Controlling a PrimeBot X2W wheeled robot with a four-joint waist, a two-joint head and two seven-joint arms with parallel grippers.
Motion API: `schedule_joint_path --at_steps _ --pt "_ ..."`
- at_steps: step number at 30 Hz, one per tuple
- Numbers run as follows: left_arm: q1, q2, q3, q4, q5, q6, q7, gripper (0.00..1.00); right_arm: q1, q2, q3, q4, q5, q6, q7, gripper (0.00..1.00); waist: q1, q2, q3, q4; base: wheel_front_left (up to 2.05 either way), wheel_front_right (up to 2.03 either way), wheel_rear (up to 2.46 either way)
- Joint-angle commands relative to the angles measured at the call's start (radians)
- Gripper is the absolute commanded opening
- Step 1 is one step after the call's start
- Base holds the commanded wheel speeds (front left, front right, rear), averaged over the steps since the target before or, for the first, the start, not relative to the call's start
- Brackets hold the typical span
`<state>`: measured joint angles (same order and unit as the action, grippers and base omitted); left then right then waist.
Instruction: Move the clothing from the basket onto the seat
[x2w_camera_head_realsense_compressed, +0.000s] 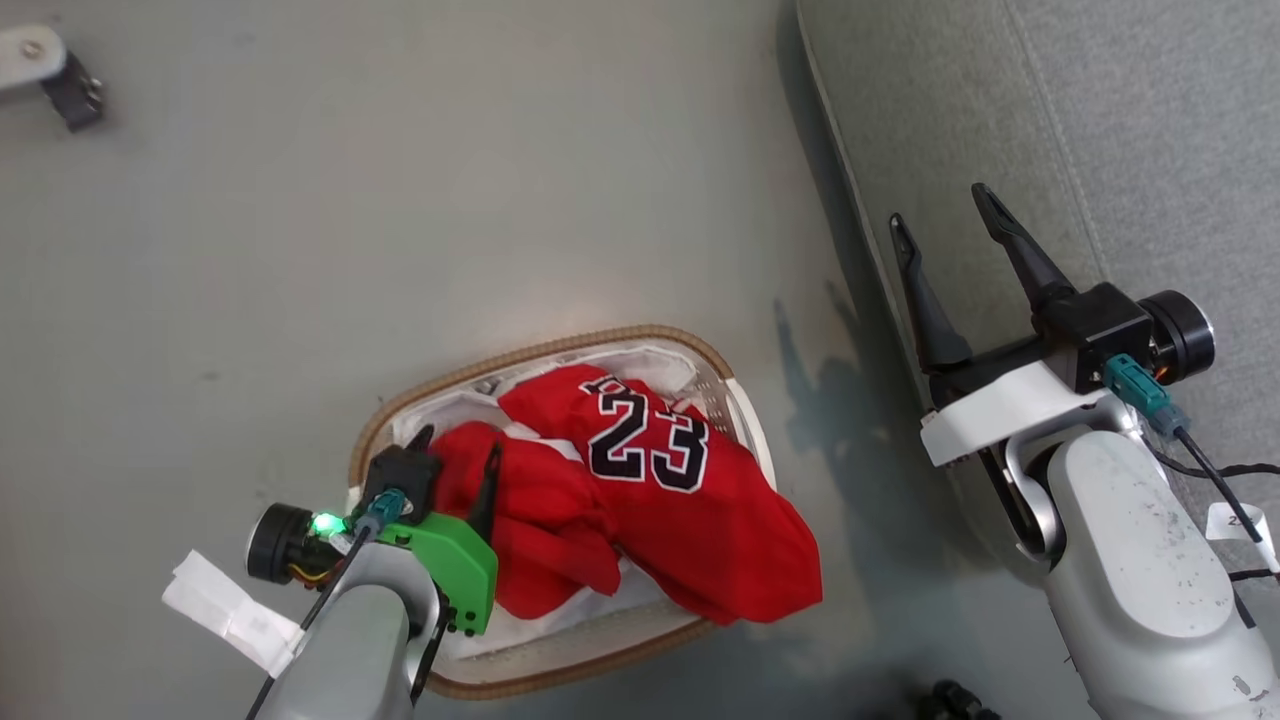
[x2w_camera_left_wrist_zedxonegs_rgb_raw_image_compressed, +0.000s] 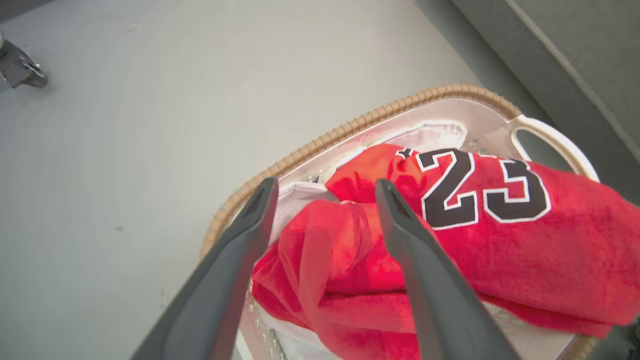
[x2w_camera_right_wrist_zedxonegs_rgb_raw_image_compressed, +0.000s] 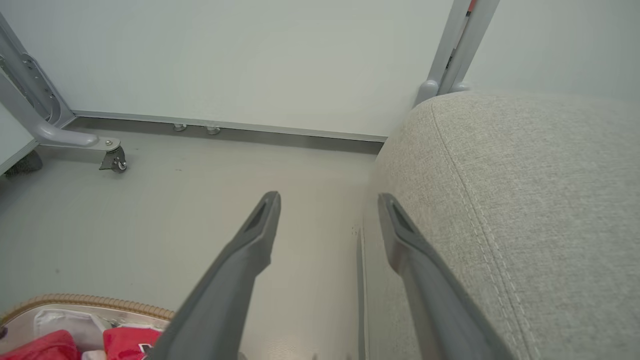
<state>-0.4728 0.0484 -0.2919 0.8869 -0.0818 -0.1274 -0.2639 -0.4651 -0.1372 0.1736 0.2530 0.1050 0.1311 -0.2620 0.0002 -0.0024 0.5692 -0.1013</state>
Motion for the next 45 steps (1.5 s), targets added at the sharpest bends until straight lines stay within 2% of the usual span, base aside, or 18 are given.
schedule_joint_path --at_steps 1,6,12,13,14,17,21,32,45 --pt "-0.035 0.006 -0.012 0.055 -0.001 -0.003 -0.001 1.0 -0.02 0.005 0.002 -0.004 0.003 -0.001 -0.004 1.0 -0.0002 0.0024 0.101 -0.058 0.0 0.0 0.0" --pt "-0.108 0.006 -0.059 0.225 -0.016 -0.003 -0.001 1.0 -0.024 0.017 0.007 -0.007 0.002 -0.001 -0.004 1.0 -0.0002 0.0024 0.137 -0.073 0.0 0.0 0.0" --pt "-0.167 0.007 -0.108 0.323 -0.052 -0.004 -0.001 1.0 -0.039 0.028 0.012 -0.006 0.003 -0.001 -0.004 1.0 -0.0002 0.0024 0.161 -0.08 0.0 0.0 0.0" --pt "-0.17 0.007 -0.094 0.335 -0.076 -0.004 -0.001 0.95 -0.038 0.03 0.015 -0.004 0.003 -0.001 -0.004 1.0 -0.0002 0.0024 0.159 -0.08 0.0 0.0 0.0" --pt "-0.168 0.007 -0.085 0.345 -0.093 -0.004 -0.001 0.0 -0.036 0.032 0.018 0.001 0.004 -0.001 -0.004 1.0 -0.0002 0.0024 0.153 -0.082 0.0 0.0 0.0" --pt "-0.161 0.005 -0.087 0.334 -0.124 -0.004 -0.001 0.0 -0.027 0.033 0.024 0.012 0.009 -0.001 -0.004 1.0 -0.0002 0.0024 0.127 -0.079 0.0 0.0 0.0" --pt "-0.111 0.005 -0.081 0.252 -0.136 -0.004 -0.001 0.0 -0.011 0.031 0.028 0.027 0.013 -0.001 -0.004 1.0 -0.0002 0.0024 0.068 -0.066 0.0 0.0 0.0" --pt "0.064 0.005 -0.067 -0.012 -0.101 -0.001 -0.001 0.0 0.07 0.028 0.034 0.078 0.033 -0.001 -0.004 1.0 -0.0002 0.0024 -0.171 0.005 0.0 0.0 0.0" --pt "0.218 0.004 -0.011 -0.414 -0.067 -0.002 -0.001 0.0 0.19 0.027 0.087 0.125 0.056 -0.001 -0.004 1.0 -0.0002 0.0024 -0.401 0.057 0.0 0.0 0.0"
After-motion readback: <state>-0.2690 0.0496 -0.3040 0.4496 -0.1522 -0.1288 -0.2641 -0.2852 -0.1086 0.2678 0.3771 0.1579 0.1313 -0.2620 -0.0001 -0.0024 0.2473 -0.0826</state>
